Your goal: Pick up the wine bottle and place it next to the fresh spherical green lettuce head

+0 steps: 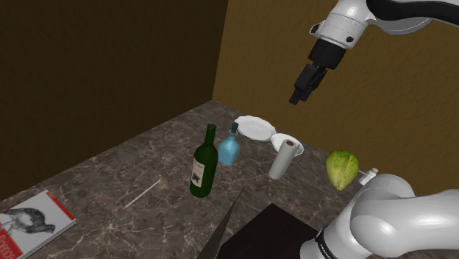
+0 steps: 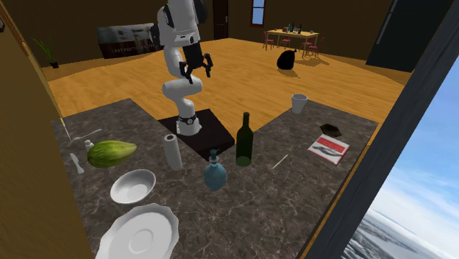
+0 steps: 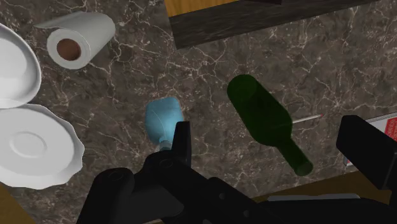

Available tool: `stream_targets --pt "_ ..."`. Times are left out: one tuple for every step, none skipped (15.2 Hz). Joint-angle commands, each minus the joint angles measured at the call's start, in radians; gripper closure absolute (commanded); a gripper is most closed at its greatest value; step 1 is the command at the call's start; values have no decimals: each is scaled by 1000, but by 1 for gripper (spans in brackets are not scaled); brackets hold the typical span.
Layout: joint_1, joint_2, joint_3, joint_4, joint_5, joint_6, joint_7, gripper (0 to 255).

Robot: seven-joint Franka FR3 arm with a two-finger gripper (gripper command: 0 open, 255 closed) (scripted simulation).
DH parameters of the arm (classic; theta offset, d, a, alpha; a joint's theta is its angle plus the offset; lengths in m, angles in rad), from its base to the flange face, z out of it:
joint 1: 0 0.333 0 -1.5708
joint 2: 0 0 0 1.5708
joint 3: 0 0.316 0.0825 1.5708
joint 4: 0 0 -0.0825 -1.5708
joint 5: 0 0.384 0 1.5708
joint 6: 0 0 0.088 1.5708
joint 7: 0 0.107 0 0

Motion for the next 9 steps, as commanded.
stream_targets --pt "0 0 0 0 0 0 0 0" --pt "4 19 20 -4 5 24 15 0" --pt "9 40 40 -7 9 47 31 0" --pt "13 62 60 -8 13 70 46 0" --pt "16 85 80 -9 16 93 62 0" --pt "20 109 99 -7 18 116 77 0" --pt "24 134 119 -5 19 138 93 0" --pt "27 160 138 -2 19 160 109 0" --pt "30 187 156 3 19 181 126 0"
